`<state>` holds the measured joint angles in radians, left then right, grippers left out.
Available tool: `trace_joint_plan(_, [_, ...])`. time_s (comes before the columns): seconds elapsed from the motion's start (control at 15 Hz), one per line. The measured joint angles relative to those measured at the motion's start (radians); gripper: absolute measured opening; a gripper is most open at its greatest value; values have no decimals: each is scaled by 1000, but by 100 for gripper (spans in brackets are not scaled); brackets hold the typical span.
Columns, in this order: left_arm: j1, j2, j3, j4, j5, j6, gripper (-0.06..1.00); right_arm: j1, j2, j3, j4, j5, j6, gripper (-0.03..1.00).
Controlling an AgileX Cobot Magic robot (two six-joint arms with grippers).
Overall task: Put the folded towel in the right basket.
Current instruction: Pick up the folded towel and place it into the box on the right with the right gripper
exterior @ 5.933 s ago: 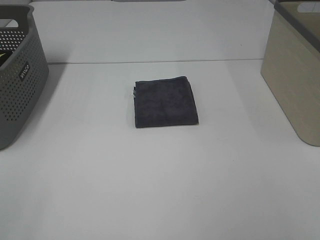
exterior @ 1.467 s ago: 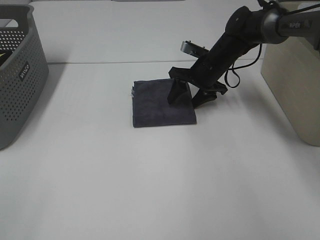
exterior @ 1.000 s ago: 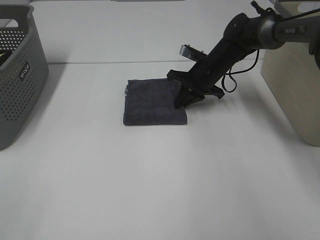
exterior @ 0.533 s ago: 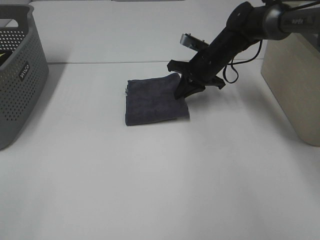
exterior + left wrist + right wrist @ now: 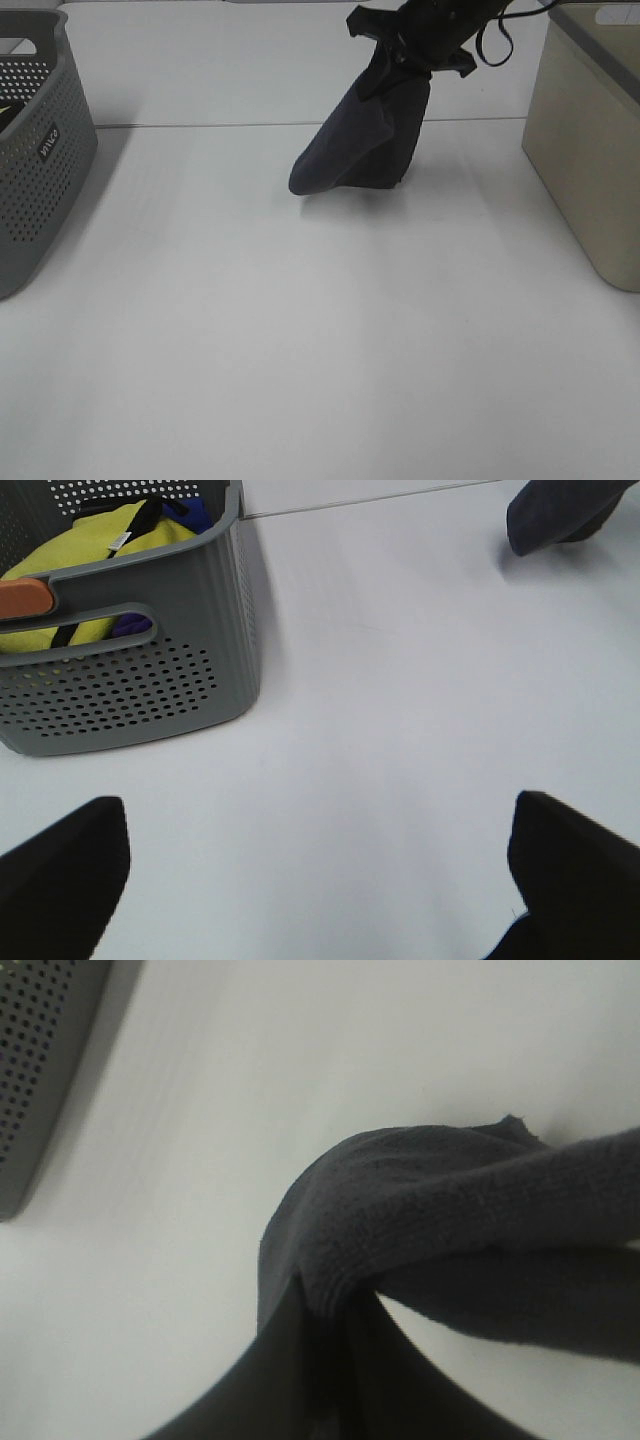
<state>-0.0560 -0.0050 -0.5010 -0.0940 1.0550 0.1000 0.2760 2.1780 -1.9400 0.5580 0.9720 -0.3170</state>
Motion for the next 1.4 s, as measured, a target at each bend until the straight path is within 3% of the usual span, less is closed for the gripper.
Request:
trace_joint_plan(0.2, [0, 0, 0, 0, 0, 0, 98, 0, -82, 0, -13, 8, 0, 4])
trace_joint_plan(0.6, [0, 0, 0, 0, 0, 0, 98, -34, -283, 0, -144, 19, 50, 4])
trace_joint_plan(0.93, [0, 0, 0, 0, 0, 0, 98, -238, -394, 0, -144, 62, 75, 4])
trace_joint_plan(1.07, [0, 0, 0, 0, 0, 0, 98, -409, -444, 0, -147, 110, 86, 4])
trace_joint_plan(1.13, [0, 0, 0, 0, 0, 0, 98, -454, -448, 0, -150, 134, 90, 4])
trace_joint_plan(1.4, [0, 0, 0, 0, 0, 0, 98, -533, -448, 84, -232, 174, 103, 4])
